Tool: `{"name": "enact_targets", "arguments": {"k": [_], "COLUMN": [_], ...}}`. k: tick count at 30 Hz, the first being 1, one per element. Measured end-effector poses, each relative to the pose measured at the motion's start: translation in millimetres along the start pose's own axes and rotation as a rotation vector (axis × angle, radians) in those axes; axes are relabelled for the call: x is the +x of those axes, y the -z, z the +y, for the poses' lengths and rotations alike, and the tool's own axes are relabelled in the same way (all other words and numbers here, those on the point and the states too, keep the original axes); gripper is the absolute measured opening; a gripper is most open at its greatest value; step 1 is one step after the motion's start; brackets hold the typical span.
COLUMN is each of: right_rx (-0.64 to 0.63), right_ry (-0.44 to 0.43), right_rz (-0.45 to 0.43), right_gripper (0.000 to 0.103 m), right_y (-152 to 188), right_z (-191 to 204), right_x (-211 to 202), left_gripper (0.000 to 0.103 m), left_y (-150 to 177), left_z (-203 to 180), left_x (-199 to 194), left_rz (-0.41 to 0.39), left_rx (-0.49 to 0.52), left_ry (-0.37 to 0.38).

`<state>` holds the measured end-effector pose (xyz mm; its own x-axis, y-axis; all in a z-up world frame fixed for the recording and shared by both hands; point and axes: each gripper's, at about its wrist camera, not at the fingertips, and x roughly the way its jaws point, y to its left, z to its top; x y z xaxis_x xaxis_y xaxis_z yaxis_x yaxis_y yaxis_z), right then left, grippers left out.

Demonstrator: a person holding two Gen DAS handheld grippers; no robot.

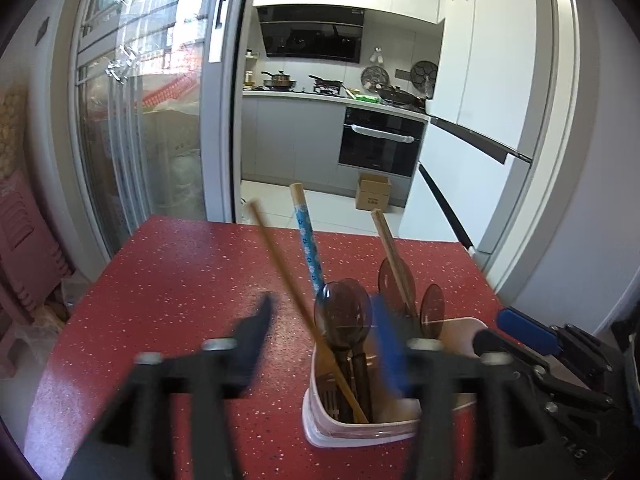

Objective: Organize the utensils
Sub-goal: 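Open both tools to release the spoon and chopstick into the caddy, then move both tools back over the two remaining chopsticks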

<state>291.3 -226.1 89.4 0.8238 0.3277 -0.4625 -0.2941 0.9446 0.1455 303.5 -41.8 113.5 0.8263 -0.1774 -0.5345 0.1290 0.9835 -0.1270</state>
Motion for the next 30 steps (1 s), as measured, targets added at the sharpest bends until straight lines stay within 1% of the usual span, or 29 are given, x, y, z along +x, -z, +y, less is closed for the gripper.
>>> {"name": "enact_targets", "arguments": {"k": [2, 4, 5, 7, 8, 9, 11, 12, 19, 26, 30], "right_rx": [0.016, 0.032, 0.039, 0.055, 0.063, 0.074, 0.096, 0.109, 0.15, 0.17, 0.16], "right_ry": [-0.001, -0.003, -0.004, -0.007, -0.009, -0.013, -0.022, -0.027, -0.039, -0.048, -0.044], "right_rz": [0.002, 0.004, 0.007, 0.013, 0.015, 0.018, 0.027, 0.035, 0.091, 0.259, 0.319], "right_gripper": [0.042, 0.042, 0.042, 0.042, 0.044, 0.045, 0.049, 0.05, 0.058, 0.059, 0.059], "right_y": [1, 4, 4, 6, 7, 8, 10, 12, 26, 57, 73], "right_z": [-4, -5, -6, -7, -7, -8, -9, -9, -2, 11, 21], "right_x": [-6, -12, -14, -19, -21, -23, -28, -31, -44, -40, -39], "left_gripper": [0.095, 0.095, 0.097, 0.097, 0.098, 0.103, 0.103, 0.103, 0.103, 0.103, 0.103], "left_y": [-1, -2, -2, -3, -3, -2, -1, 0, 15, 43, 67], "left_z": [0, -1, 0, 1, 2, 3, 5, 5, 8, 20, 32], "left_x": [-4, -4, -4, -8, -10, -13, -20, -25, -48, -66, -75], "left_rz": [-0.023, -0.007, -0.003, -0.003, -0.005, -0.006, -0.012, -0.022, 0.001, 0.05, 0.092], "left_rx": [0.006, 0.012, 0.009, -0.003, -0.009, -0.012, -0.016, -0.013, 0.012, 0.006, -0.006], "left_ry": [-0.005, -0.01, -0.011, -0.006, -0.005, -0.007, -0.015, -0.014, -0.038, -0.054, -0.073]}}
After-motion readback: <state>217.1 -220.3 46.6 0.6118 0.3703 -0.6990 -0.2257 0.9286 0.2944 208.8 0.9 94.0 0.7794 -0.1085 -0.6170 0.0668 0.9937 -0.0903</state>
